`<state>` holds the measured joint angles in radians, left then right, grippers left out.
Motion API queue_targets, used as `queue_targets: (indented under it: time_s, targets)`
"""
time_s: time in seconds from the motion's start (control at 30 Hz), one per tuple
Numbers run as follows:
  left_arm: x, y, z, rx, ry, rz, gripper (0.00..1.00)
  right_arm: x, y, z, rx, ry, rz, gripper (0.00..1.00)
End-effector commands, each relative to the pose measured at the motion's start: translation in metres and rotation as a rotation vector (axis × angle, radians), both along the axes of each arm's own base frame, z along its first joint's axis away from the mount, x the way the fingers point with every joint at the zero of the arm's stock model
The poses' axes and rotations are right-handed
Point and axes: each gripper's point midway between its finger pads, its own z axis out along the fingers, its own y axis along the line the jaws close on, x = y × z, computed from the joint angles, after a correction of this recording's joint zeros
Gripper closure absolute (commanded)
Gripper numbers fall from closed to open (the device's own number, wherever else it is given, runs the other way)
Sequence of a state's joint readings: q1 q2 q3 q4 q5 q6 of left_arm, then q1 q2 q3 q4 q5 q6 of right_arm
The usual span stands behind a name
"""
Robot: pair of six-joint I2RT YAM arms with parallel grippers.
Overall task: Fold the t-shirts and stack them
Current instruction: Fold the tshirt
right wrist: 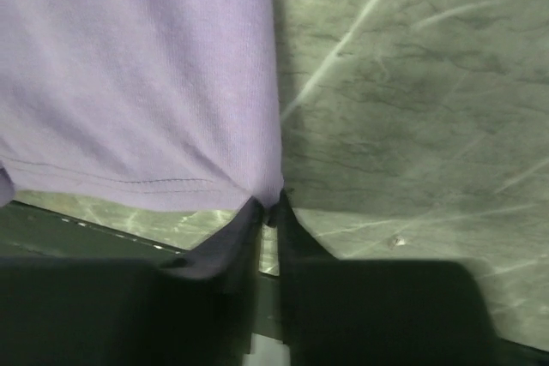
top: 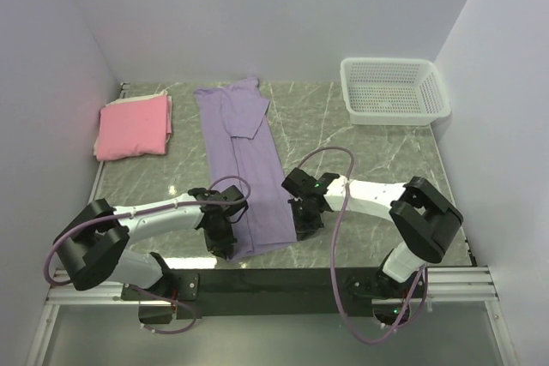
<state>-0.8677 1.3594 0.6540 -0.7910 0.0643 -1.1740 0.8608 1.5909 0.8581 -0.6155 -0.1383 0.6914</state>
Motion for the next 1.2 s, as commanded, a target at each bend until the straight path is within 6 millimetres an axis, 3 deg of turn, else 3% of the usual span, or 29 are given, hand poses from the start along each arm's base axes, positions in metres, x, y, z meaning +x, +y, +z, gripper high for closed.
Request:
queue_targets:
  time_s: [0.0, 0.03, 0.23, 0.47, 0.63, 0.77, 0.93, 0.97, 1.03, 1.17]
  targets:
    - [-0.005, 0.017, -0.007, 0.095, 0.000, 0.001, 0.91, 0.005, -0.008, 0.002, -0.043, -0.022, 0.019, 1.00]
    - [-0.005, 0.018, -0.003, 0.095, 0.000, 0.001, 0.99, 0.005, -0.009, 0.006, -0.045, -0.027, 0.029, 1.00]
    - [-0.002, 0.014, 0.043, 0.045, -0.039, 0.026, 0.99, 0.000, -0.013, 0.048, -0.024, -0.036, 0.044, 1.00]
    - [-0.022, 0.015, 0.025, -0.008, 0.026, 0.034, 0.99, -0.018, -0.017, 0.034, -0.002, 0.032, 0.039, 1.00]
    - [-0.015, 0.008, 0.030, -0.032, 0.000, 0.034, 0.99, -0.014, -0.013, 0.041, 0.005, 0.025, 0.076, 1.00]
    - [0.016, -0.001, 0.039, -0.082, -0.069, 0.054, 0.99, 0.008, -0.006, 0.050, 0.005, 0.016, 0.100, 1.00]
    - [0.071, 0.020, 0.052, -0.041, -0.157, 0.149, 0.99, 0.043, 0.004, 0.061, -0.014, -0.011, 0.119, 1.00]
    - [0.083, 0.020, 0.060, -0.052, -0.183, 0.135, 0.99, 0.057, 0.013, 0.073, 0.005, -0.043, 0.119, 1.00]
    - [0.104, 0.031, 0.063, -0.021, -0.207, 0.175, 0.99, 0.073, 0.012, 0.073, -0.018, -0.042, 0.109, 1.00]
    - [0.148, 0.050, 0.078, 0.019, -0.292, 0.205, 0.99, 0.117, 0.030, 0.097, 0.015, -0.108, 0.088, 1.00]
